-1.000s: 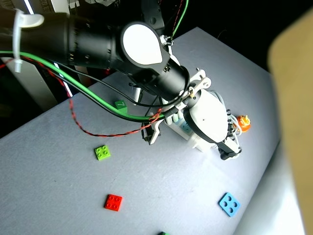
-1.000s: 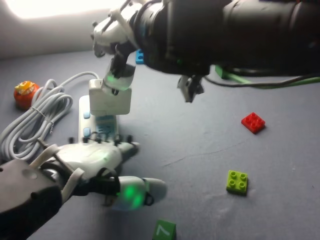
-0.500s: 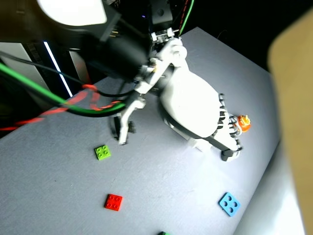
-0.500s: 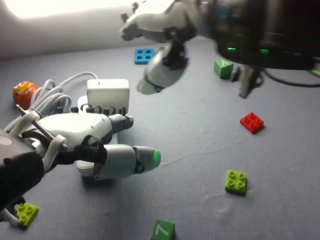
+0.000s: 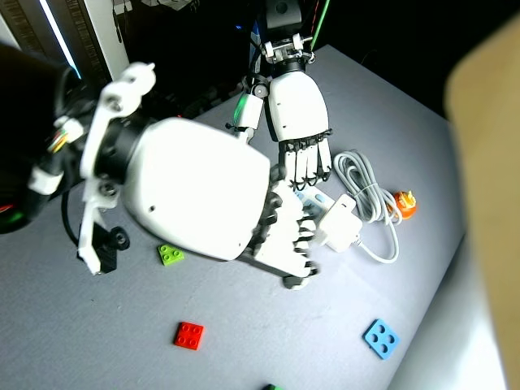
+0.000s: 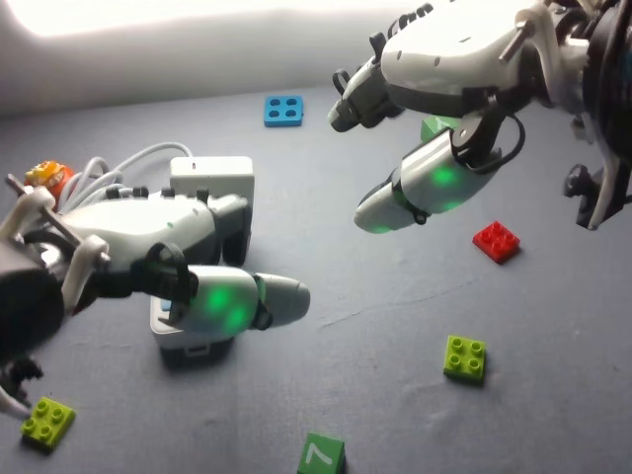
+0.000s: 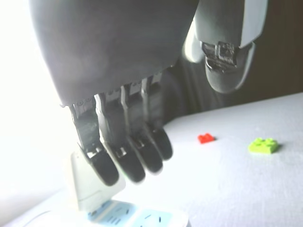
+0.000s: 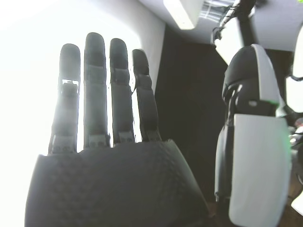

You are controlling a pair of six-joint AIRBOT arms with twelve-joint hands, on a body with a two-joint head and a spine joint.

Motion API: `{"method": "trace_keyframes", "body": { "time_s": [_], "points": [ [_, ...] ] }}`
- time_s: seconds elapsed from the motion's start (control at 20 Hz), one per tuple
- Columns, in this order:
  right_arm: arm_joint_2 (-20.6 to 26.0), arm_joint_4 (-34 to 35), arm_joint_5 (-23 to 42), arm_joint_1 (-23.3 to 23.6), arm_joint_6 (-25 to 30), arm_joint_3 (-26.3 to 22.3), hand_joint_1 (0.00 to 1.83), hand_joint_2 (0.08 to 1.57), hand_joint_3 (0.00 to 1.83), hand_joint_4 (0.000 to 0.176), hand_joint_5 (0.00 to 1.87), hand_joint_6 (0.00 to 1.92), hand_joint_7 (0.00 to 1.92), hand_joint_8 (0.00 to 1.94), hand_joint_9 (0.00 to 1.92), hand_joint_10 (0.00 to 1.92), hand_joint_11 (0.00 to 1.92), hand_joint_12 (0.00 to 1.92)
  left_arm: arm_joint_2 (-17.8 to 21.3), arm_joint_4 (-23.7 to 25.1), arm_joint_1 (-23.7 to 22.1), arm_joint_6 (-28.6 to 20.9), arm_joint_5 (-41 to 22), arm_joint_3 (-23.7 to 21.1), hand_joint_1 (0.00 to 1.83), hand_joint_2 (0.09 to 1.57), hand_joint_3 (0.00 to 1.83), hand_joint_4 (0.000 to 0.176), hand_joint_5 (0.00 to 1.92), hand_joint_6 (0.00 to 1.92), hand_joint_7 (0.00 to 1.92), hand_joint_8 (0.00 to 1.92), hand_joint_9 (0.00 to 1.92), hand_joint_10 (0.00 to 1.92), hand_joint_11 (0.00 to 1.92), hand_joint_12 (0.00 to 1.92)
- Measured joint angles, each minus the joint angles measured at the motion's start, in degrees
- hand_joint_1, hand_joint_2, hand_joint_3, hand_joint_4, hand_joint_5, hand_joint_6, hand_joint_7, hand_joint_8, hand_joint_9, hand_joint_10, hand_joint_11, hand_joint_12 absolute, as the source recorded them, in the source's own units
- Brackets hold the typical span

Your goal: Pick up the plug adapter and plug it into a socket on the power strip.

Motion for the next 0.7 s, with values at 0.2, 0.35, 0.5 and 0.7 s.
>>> {"method": "trace_keyframes", "body": {
  "time_s": [0.2,0.35,0.5,0.7],
  "points": [
    [0.5,-0.4,3.0,-0.9,0.0,0.0,0.49,0.97,0.00,0.000,0.02,1.70,0.09,1.87,0.17,1.86,0.14,1.89,2.9,0.5,-2.8,0.6,1.3,-0.6,0.02,1.27,0.01,0.000,0.31,1.85,0.34,1.92,0.33,1.92,0.37,1.92],
    [0.5,-0.3,3.2,-1.2,0.0,0.0,0.40,1.00,0.00,0.000,0.21,1.92,0.16,1.94,0.24,1.92,0.39,1.92,4.3,0.5,-3.2,1.2,1.6,-0.6,0.00,1.27,0.00,0.000,1.17,1.84,1.33,1.91,1.29,1.92,1.24,1.92],
    [1.2,-0.4,3.2,-1.4,0.0,-0.2,0.25,1.04,0.00,0.005,0.79,1.92,0.84,1.94,0.77,1.92,0.79,1.92,4.7,0.2,-5.5,3.3,2.2,-0.3,0.00,1.27,0.00,0.171,1.59,1.92,1.69,1.92,1.70,1.92,1.67,1.92],
    [2.4,-0.4,3.1,-2.1,-0.1,-1.1,0.35,1.04,0.00,0.000,1.39,1.92,1.43,1.94,1.40,1.92,1.38,1.92,4.8,0.6,-8.8,7.1,2.5,-0.3,0.13,1.36,0.02,0.176,1.56,1.92,1.70,1.92,1.77,1.92,1.80,1.92]
  ]
}}
